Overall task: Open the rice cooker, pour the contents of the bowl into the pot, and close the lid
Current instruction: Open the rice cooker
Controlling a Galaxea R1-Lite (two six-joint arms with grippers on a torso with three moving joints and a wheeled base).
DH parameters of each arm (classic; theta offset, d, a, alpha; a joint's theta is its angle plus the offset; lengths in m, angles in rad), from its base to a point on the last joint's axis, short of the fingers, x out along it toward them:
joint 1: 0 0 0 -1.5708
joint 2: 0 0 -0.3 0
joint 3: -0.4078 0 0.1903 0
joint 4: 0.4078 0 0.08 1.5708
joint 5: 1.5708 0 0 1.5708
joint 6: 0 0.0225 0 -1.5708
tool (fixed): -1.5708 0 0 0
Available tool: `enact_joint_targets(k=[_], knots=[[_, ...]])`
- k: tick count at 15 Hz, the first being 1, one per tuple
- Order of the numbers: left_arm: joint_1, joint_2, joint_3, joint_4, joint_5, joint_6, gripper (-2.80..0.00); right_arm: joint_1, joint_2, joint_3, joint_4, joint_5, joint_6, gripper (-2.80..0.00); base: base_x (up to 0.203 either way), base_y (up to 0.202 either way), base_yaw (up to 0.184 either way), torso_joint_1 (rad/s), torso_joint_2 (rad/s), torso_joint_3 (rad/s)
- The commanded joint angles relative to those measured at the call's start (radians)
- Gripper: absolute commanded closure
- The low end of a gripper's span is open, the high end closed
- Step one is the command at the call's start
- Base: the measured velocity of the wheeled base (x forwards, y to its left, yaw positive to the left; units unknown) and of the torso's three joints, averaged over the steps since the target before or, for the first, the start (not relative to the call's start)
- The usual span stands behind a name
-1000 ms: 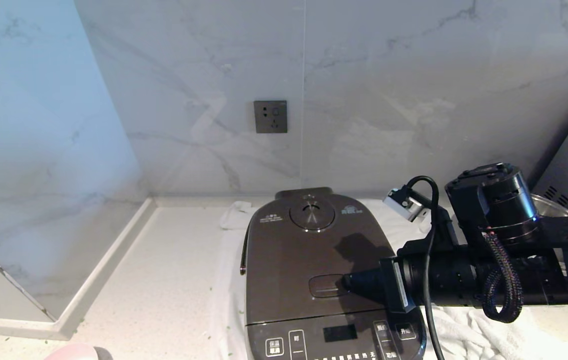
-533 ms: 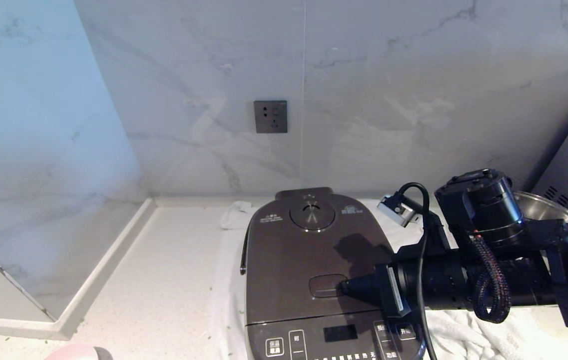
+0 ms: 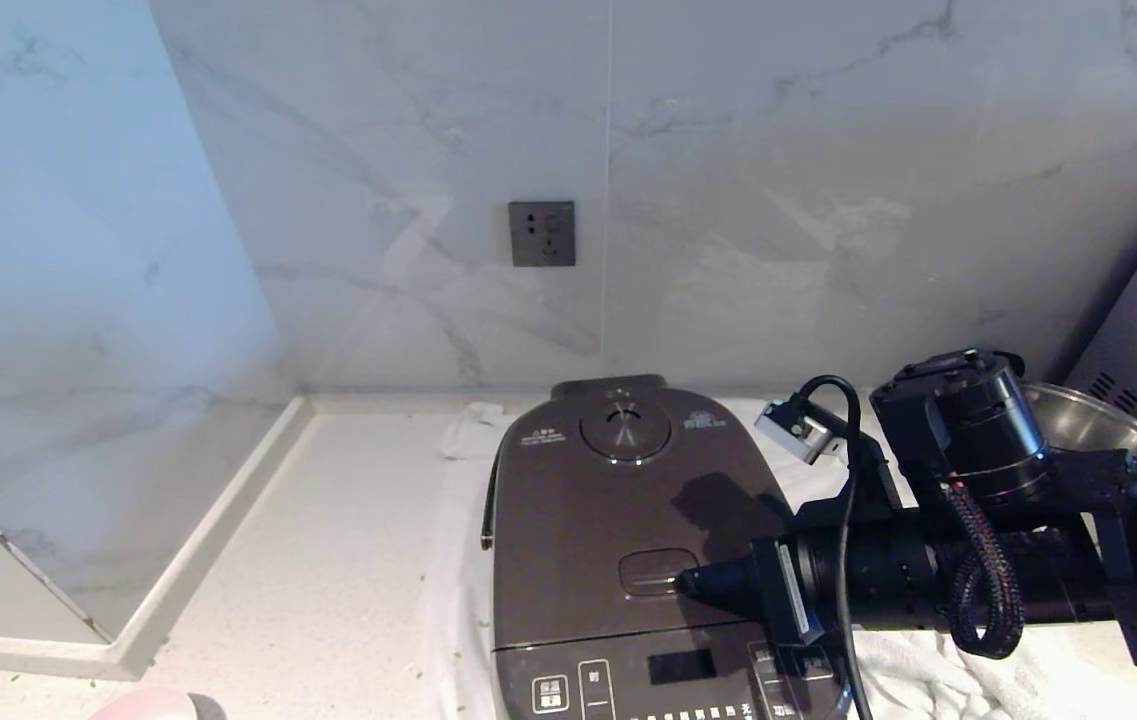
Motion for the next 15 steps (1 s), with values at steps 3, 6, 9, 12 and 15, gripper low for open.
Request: enact_joint_targets(k=[3,6,9,12,15], knots=[[0.000,0.000,0.000,0.000,0.001,0.000,0.00,0.000,0.002,0.009,0.003,0.004,0.003,0.00,0.000,0.000,0.000,0.000,0.00,0.000],[0.000,0.000,0.000,0.000,0.001,0.000,0.00,0.000,0.006,0.031,-0.017,0.006,0.006,0.00,0.000,0.000,0.000,0.000,0.00,0.000],[0.000,0.000,0.000,0.000,0.001,0.000,0.00,-0.001,0.008,0.031,-0.063,-0.001,0.006,0.00,0.000,0.000,0.000,0.000,0.00,0.000],[0.000,0.000,0.000,0.000,0.001,0.000,0.00,-0.003,-0.022,0.008,-0.062,-0.002,0.007,0.00,0.000,0.000,0.000,0.000,0.00,0.000],[0.000,0.000,0.000,-0.001,0.001,0.000,0.00,0.002,-0.066,-0.016,-0.043,-0.005,0.007,0.00,0.000,0.000,0.000,0.000,0.00,0.000]])
